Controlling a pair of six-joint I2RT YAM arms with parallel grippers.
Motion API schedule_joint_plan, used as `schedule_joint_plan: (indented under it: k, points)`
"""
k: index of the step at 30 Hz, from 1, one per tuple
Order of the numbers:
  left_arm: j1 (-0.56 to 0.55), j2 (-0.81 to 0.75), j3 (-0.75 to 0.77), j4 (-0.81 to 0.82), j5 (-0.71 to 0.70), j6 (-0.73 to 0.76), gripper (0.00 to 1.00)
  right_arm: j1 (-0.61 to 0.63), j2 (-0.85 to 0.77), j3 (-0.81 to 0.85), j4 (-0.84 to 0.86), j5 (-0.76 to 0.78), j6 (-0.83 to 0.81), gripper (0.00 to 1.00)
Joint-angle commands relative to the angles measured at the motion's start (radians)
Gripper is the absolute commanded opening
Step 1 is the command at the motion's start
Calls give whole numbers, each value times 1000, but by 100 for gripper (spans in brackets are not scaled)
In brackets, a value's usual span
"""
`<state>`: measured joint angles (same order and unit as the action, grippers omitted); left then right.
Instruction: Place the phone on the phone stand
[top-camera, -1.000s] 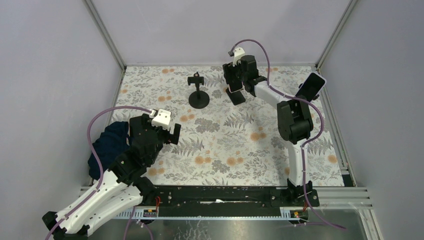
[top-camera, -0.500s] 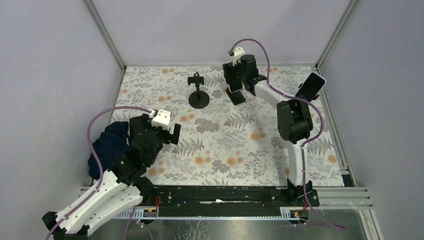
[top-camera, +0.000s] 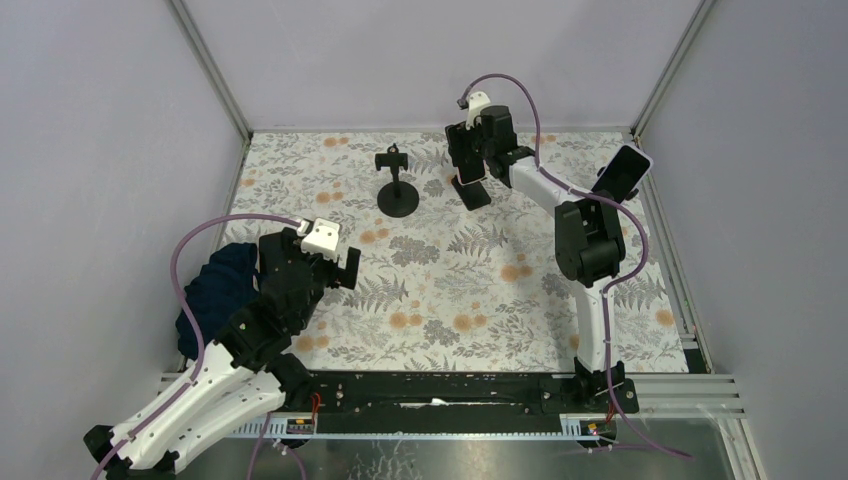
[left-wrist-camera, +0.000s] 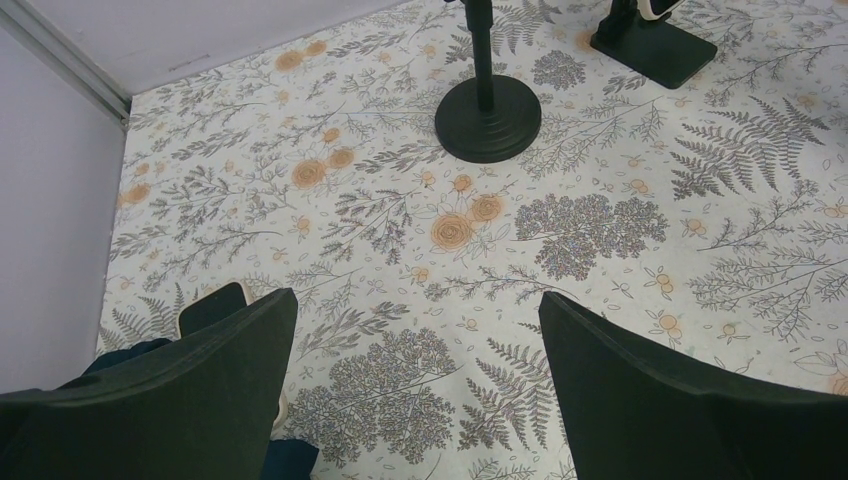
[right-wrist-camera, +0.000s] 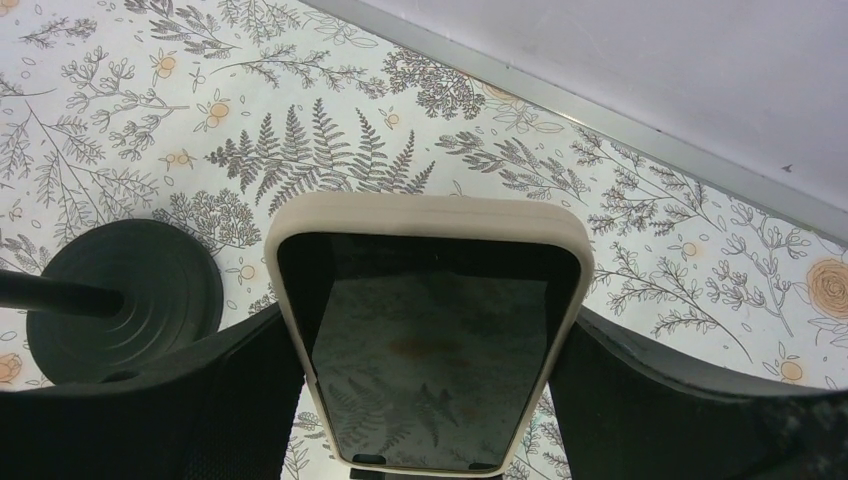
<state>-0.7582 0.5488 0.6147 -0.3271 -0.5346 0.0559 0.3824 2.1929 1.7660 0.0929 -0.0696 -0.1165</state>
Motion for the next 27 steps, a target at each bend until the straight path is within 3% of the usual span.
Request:
schedule_joint_plan:
  k: [1, 16, 27]
  points:
    - [4, -12, -10, 37, 12, 17, 99, -5, -2, 65, 8, -13, 17, 87]
    - [4, -10, -10, 36, 20, 18, 99, -5, -18, 106, -31, -7, 25, 94]
    - [5, -24, -9, 37, 32, 9, 99, -5, -132, 73, -49, -48, 1, 96]
